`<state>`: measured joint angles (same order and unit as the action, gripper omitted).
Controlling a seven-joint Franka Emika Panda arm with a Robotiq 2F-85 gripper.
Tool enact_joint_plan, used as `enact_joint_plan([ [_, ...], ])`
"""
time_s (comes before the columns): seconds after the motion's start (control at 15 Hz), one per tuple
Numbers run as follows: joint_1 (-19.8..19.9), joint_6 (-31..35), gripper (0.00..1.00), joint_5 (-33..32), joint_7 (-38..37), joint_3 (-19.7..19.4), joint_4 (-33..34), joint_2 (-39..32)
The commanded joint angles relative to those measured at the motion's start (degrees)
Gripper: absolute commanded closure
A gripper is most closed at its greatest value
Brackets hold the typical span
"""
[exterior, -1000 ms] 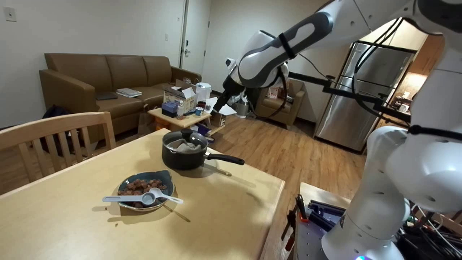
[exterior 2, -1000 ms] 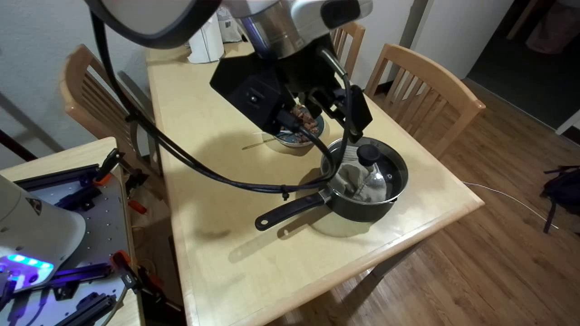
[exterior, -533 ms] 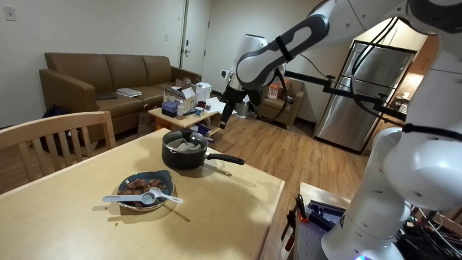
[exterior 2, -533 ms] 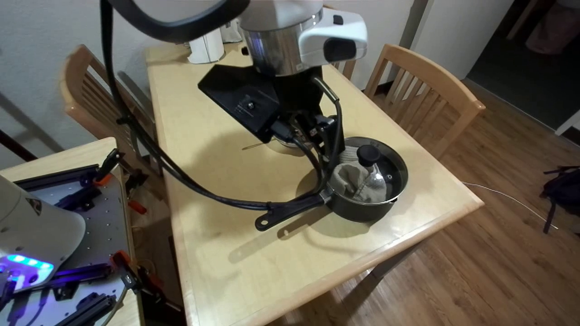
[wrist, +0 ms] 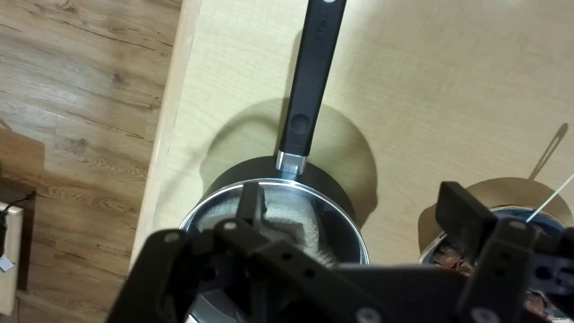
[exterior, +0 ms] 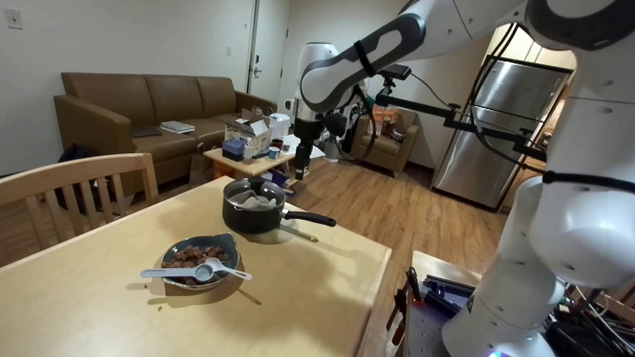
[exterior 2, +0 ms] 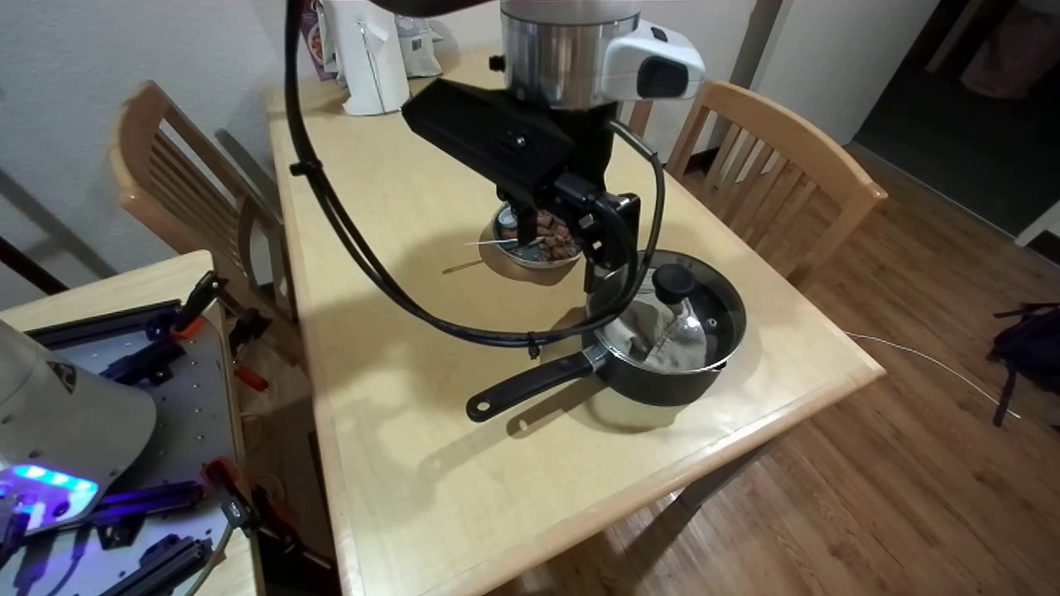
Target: Remove the glass lid from the black pot on the right, place the grey measuring spoon inside the black pot
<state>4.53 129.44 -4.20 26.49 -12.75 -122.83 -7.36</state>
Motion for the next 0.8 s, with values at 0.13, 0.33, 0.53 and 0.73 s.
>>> enact_joint_plan([
  [0.13,2.64,2.63,0.00,2.12,2.56,4.05,5.59,-5.22],
  [0.33,3.87,0.68,0.00,4.70,2.95,5.47,12.02,-9.53],
  [0.53,6.31,-1.67,0.00,6.98,2.73,6.20,18.18,-13.21],
  [0.73,9.95,-5.12,0.00,10.74,3.95,6.86,23.73,-16.33],
])
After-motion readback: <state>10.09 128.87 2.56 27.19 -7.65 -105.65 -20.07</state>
